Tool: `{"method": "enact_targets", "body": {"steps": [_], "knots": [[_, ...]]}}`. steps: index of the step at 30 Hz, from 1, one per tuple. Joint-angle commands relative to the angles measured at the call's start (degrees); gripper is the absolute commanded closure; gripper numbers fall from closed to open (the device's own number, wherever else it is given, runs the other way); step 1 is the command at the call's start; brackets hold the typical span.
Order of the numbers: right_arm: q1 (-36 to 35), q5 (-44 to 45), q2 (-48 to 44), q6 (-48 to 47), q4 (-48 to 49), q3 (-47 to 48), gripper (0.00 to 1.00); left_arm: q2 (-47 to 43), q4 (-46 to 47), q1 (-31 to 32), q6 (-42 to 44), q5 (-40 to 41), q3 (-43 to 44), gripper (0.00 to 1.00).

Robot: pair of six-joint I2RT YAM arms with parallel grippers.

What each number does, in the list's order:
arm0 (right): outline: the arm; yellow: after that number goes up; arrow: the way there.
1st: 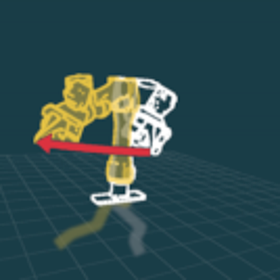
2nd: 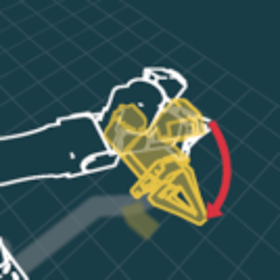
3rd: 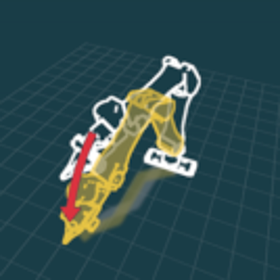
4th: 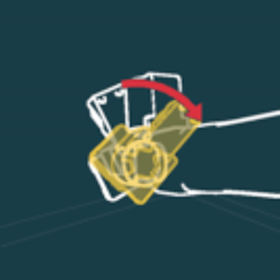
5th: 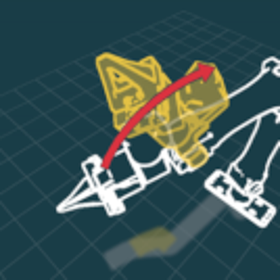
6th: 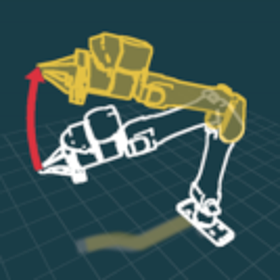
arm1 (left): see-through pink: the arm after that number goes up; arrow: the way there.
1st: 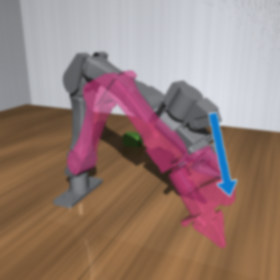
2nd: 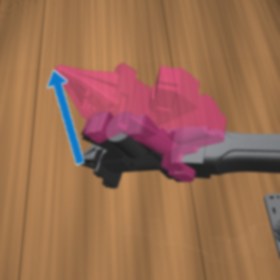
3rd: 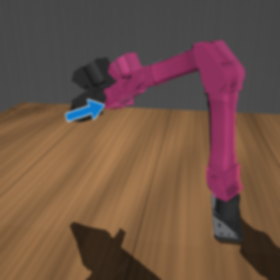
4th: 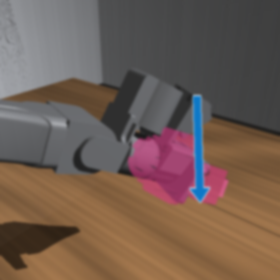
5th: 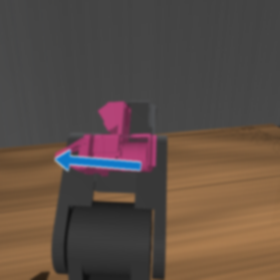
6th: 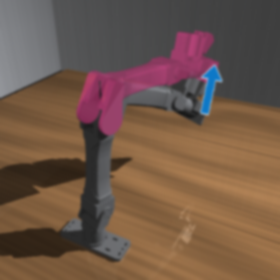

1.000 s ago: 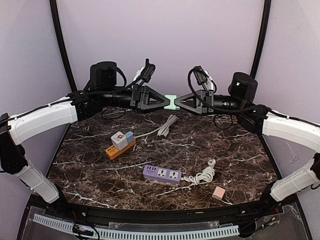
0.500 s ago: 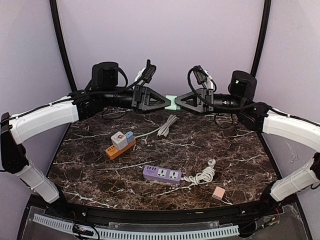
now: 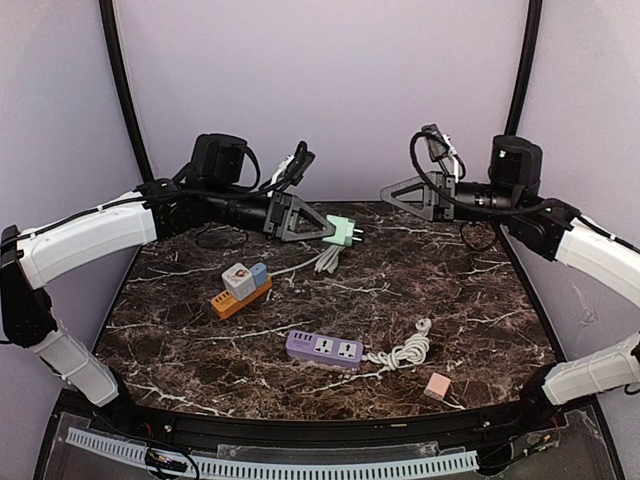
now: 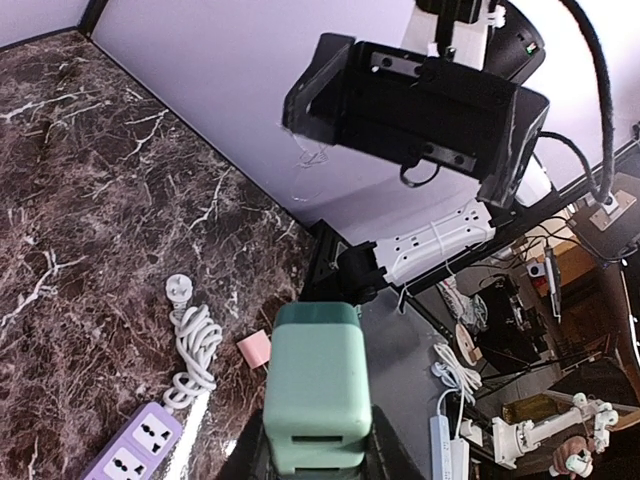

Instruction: Insert the plug

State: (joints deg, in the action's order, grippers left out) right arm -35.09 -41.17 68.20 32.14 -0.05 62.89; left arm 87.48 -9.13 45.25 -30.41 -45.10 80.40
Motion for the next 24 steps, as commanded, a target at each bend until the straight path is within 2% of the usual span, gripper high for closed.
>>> {"method": "enact_targets", "body": {"steps": [1,8,13,17,24], "knots": [[2.14,5.71,-4.08,-7.05,-7.88,0.40,0.12,-3.34,-10.14,-0.17,10.62,4.71,1.12,0.99],[2.59,9.80,-7.93,-9.27,-12.49,-2.28,0.13,-4.38,-22.08,-0.08,25.03,14.95,2.42,0.99],[2.58,12.83,-9.20,-8.41,-13.58,-4.50,0.14,-3.49,-30.82,-0.08,37.83,17.47,3.78,0.99],[2.58,13.51,-9.52,-7.98,-14.28,-5.46,0.14,-3.03,-34.13,-0.16,42.32,21.17,4.55,0.99],[2.57,15.43,-9.95,-7.48,-15.85,-6.85,0.15,1.45,-47.55,0.59,52.57,25.94,11.55,0.99]]}}
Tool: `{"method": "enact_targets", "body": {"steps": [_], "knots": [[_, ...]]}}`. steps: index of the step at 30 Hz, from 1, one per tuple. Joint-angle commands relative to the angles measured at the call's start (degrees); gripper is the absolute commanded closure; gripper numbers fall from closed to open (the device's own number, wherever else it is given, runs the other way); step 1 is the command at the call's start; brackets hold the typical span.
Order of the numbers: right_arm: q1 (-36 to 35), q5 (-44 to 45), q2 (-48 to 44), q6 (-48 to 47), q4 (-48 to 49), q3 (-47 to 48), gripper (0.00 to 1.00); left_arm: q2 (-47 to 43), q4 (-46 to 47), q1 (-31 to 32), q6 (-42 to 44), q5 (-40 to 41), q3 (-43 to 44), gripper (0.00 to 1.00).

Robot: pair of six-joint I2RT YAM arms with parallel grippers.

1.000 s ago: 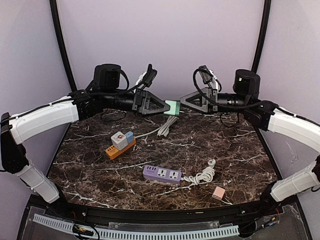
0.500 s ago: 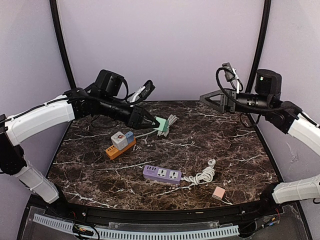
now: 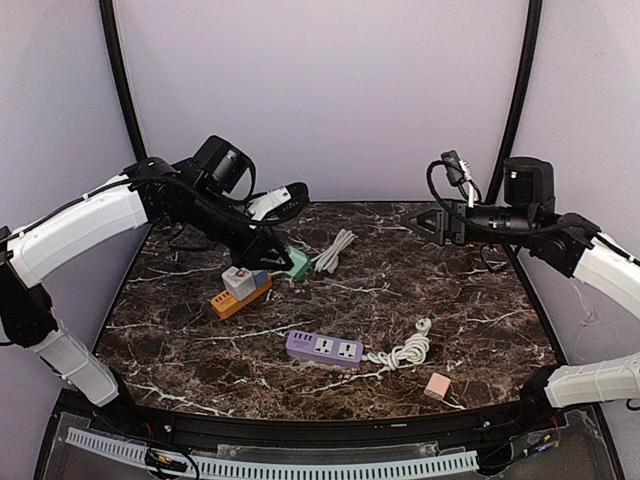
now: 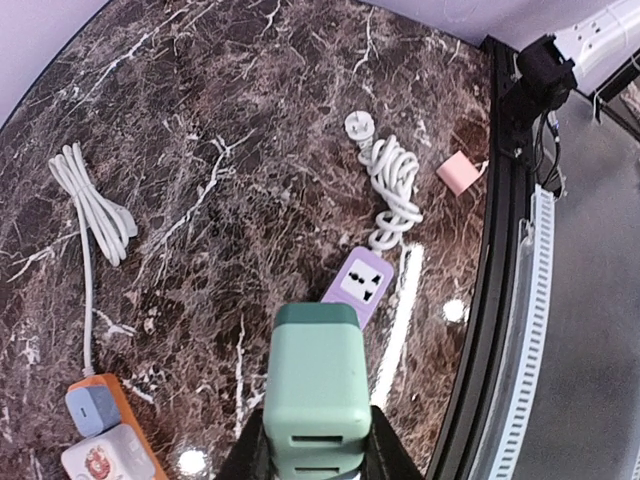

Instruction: Insert the plug

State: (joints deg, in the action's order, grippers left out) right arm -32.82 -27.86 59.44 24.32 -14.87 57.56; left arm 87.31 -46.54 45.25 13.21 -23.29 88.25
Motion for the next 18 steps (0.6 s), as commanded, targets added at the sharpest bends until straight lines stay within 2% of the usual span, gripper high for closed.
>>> {"method": "enact_targets", "body": {"steps": [1,7,13,18], "knots": [[0.30,2.18,-1.24,0.54,-1.09,-1.78,0.16,1.85,-11.02,0.87,11.90,5.49,4.05,0.99],[0.29,1.84,-1.08,0.93,-2.11,-2.16,0.17,3.48,-18.40,3.90,24.01,10.86,6.54,0.99],[0.33,1.83,-1.08,1.05,-3.00,-1.95,0.17,6.88,-24.13,4.74,26.79,8.55,9.81,0.99],[0.30,1.84,-1.49,1.39,-3.40,-2.55,0.18,9.09,-24.24,4.94,26.46,7.39,10.56,0.99]]}}
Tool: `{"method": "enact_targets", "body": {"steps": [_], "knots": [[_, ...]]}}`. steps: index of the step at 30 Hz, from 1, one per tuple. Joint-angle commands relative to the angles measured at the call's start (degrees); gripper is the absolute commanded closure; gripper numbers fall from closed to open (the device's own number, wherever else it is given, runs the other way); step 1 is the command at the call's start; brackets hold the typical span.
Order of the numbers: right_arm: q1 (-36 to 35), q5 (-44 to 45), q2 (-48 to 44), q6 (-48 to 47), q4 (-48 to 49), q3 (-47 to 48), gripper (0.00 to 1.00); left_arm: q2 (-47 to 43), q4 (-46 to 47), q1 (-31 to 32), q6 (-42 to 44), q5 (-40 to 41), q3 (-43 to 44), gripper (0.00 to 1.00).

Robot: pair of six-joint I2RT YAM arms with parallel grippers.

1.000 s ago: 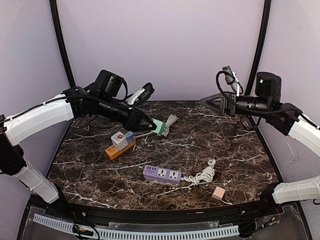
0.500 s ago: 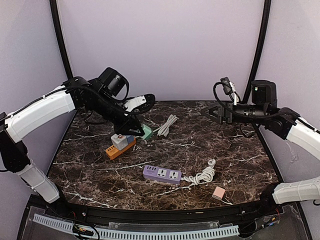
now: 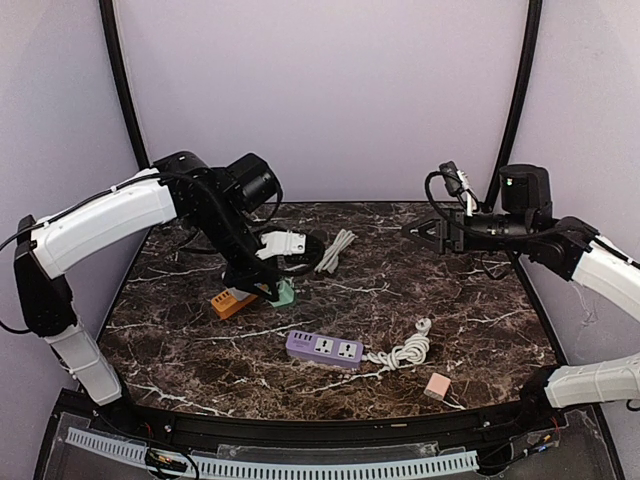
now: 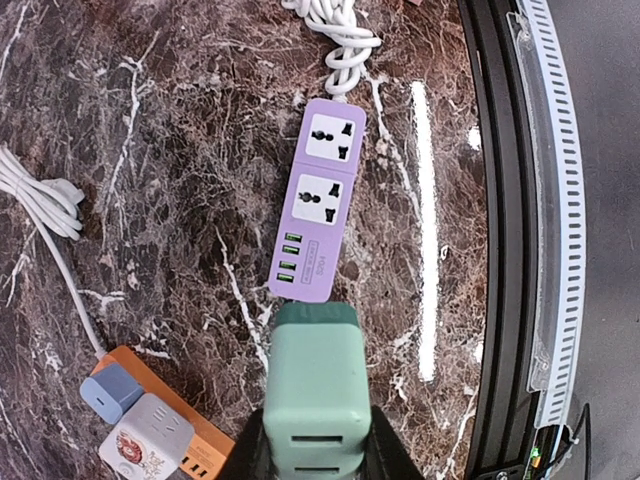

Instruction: Insert the plug

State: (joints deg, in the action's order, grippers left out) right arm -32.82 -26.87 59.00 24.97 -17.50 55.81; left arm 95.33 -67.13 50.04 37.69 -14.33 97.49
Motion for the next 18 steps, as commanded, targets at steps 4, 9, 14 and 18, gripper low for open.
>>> {"method": "enact_targets", "body": {"steps": [4,9,14,18], "knots": [[0.31,0.77,-1.89,1.13,-0.83,-1.65,0.18,3.18,-3.65,1.69,3.62,-1.15,2.25,0.99],[0.38,1.18,-2.63,1.07,-1.64,-1.95,0.19,7.27,-3.54,3.71,4.30,1.15,4.22,0.99],[0.32,1.27,-3.40,0.70,-2.98,-2.23,0.19,12.02,-2.61,5.66,3.16,5.06,7.70,0.99],[0.30,1.46,-4.02,0.54,-3.57,-2.78,0.19,15.16,-2.33,7.24,2.05,6.75,9.77,0.99]]}}
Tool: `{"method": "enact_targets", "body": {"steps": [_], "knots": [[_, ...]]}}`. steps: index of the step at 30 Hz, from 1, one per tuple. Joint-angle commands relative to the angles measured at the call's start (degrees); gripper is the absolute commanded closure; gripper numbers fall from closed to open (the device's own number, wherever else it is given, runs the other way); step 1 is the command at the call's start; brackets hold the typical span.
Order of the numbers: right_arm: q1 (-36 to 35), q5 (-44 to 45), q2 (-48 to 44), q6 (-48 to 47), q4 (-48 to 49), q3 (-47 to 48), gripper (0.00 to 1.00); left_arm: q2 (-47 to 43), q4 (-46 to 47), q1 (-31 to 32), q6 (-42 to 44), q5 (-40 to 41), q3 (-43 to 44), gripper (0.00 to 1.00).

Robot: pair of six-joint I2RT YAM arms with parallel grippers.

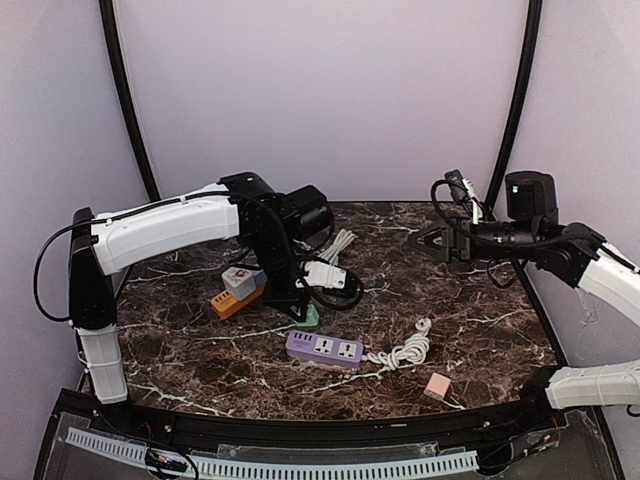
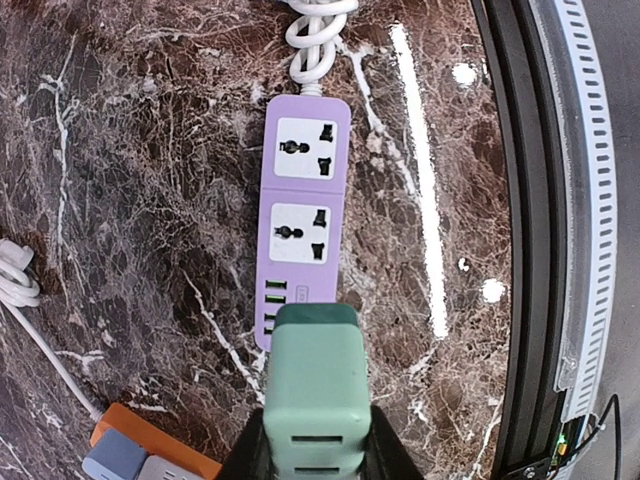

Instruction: Insert the plug

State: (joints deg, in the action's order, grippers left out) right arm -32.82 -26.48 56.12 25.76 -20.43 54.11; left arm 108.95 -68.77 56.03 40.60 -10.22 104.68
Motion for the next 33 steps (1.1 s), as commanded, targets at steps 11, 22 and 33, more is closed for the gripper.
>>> {"method": "enact_targets", "body": {"steps": [11,22,33], "knots": [[0.30,0.38,-1.78,-1.26,-1.56,-1.75,0.20,6.99,0.53,3.17,-3.12,7.00,5.63,0.99],[0.30,0.12,-1.06,-2.07,-2.15,-1.55,0.20,10.07,1.41,4.90,-3.33,8.14,5.21,0.99],[0.32,0.21,-1.50,-2.38,-2.58,-2.45,0.20,10.82,1.97,6.17,-2.53,8.88,2.68,0.99]]}}
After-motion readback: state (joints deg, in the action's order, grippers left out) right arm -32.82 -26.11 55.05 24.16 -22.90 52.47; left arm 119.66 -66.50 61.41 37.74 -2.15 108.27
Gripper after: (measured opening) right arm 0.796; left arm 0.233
